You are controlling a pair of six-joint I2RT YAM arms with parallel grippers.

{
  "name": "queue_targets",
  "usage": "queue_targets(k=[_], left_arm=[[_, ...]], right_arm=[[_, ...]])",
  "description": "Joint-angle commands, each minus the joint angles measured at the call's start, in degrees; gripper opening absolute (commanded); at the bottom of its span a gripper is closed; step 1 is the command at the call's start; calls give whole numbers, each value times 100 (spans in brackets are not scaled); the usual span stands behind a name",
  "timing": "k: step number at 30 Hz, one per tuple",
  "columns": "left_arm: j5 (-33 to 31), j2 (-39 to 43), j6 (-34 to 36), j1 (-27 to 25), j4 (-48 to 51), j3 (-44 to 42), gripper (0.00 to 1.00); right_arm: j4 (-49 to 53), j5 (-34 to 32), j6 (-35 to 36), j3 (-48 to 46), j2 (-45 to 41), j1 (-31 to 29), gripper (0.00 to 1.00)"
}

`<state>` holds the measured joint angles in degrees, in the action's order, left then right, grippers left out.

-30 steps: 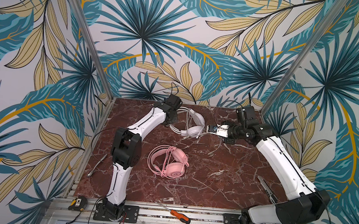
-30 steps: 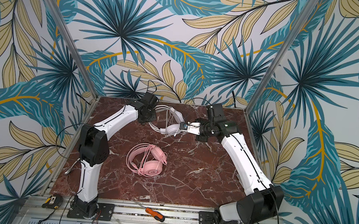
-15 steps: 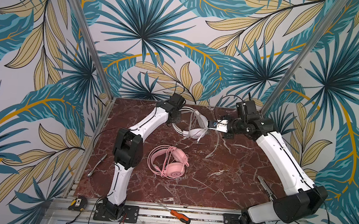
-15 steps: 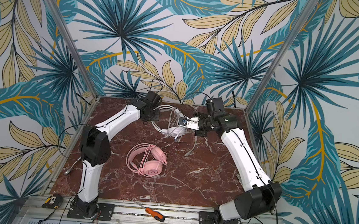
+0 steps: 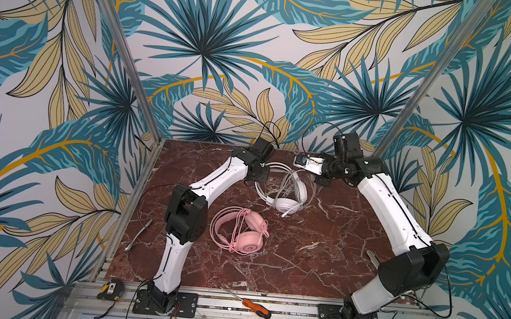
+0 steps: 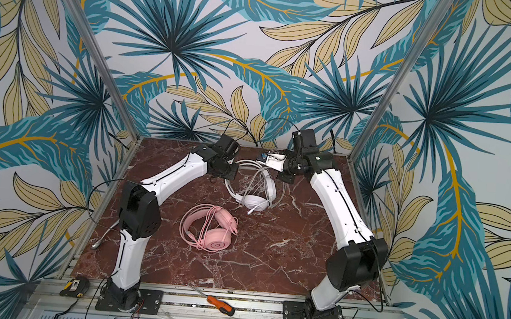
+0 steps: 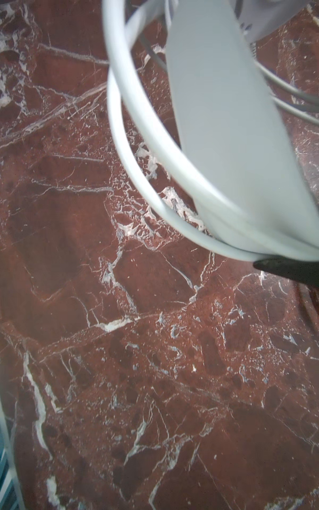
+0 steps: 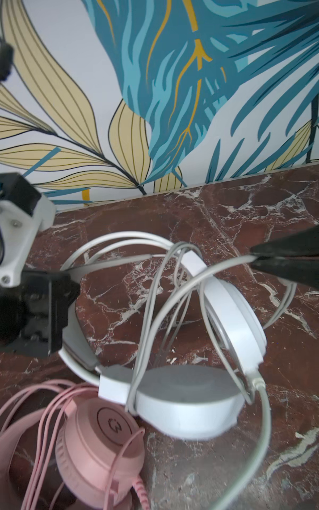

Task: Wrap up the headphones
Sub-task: 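Carry the grey cable up toward the white headset with the right gripper, then loop the grey cable around the white headset with the right gripper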

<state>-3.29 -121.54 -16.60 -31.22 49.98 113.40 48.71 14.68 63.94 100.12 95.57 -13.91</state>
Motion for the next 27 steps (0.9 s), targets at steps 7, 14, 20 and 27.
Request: queue_targets(k=[7,14,20,27], left_arm=[[639,476,262,-42,-144,-277,0],[1061,742,527,-42,-146,-445,0],[1456,818,633,-42,-146,-481,0],[1760,696,476,-33,-152,-509,0]], right_arm=[[-284,-271,-1217,104,655,377,0],[-615,-295,-1642,-217,873,495,0],[-452,-133,-2084,-158,1170,521,0],[-208,564,-2717,-197,1501,542,0]])
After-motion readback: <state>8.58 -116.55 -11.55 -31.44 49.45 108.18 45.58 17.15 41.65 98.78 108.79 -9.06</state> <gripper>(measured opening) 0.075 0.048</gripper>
